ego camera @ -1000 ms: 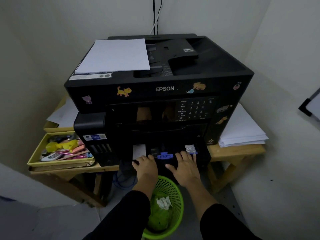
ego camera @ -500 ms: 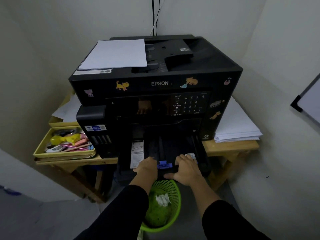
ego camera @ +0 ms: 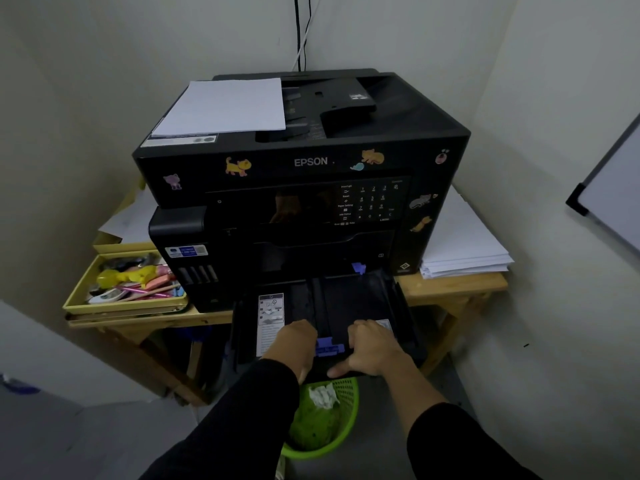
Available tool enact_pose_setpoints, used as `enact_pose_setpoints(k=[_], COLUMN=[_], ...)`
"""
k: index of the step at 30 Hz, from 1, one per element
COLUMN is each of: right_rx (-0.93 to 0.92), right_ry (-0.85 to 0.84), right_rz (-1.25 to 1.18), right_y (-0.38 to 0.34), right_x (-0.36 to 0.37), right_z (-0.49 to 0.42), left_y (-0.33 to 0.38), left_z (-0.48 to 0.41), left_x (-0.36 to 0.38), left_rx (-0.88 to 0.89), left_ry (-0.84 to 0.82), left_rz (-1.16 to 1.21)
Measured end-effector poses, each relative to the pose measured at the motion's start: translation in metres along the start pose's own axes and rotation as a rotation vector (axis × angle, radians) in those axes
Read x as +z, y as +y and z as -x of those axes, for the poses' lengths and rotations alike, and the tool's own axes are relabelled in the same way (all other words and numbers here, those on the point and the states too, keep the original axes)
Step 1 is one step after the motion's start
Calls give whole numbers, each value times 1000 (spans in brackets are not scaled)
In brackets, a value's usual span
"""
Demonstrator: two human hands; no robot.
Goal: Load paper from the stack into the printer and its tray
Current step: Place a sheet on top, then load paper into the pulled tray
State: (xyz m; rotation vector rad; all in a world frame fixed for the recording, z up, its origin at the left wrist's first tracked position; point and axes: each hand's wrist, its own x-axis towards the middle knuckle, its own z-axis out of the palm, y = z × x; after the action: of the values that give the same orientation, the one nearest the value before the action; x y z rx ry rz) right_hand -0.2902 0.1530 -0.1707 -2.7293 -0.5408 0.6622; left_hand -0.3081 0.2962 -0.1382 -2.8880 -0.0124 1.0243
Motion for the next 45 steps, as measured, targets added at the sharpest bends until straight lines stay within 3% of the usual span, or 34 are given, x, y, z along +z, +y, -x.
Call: enact_pose_setpoints(k=[5,8,10,20,23,28,30,32,35,40,42,45], right_rx=[24,47,62,129,158,200,216,191,63,-134,-188,-264], right_ry=[-55,-92,-161,-316,-404,-489,-500,-401,-76,660,851,997], right_rz=[-28,-41,-50,-78,-50,-69,-122,-194,-129,-255,-337,-427], right_y=[1,0,-3,-9,-12,-20,-24,-29,-37,-60,-73,-101], right_x=[2,1,-2,-8,-8,-20,-30,-42,-67,-102,-120,-156], right_z=[4,2,2,0,-1,-3,-4,-7,-10,-26,-30,-39], left_y=[-4,-2,-2,-5,-6,-10,-14,-18,-21,-33,-38,-56], left_z=[4,9,10,15,16,13,11,6,-1,8,17,28], left_x=[2,-1,-3,-12,-9,-10,-11,-11,-23,-84,-111,-148], left_rx=[170,85,30,29,2,17,-30,-55,-45,23,30,73], left_ry=[6,29,-49,-249,-399,-461,-512,-525,-265,614,879,1116], left_rz=[-162,-59,-18,4,56,110,163,270,413,472,476,427])
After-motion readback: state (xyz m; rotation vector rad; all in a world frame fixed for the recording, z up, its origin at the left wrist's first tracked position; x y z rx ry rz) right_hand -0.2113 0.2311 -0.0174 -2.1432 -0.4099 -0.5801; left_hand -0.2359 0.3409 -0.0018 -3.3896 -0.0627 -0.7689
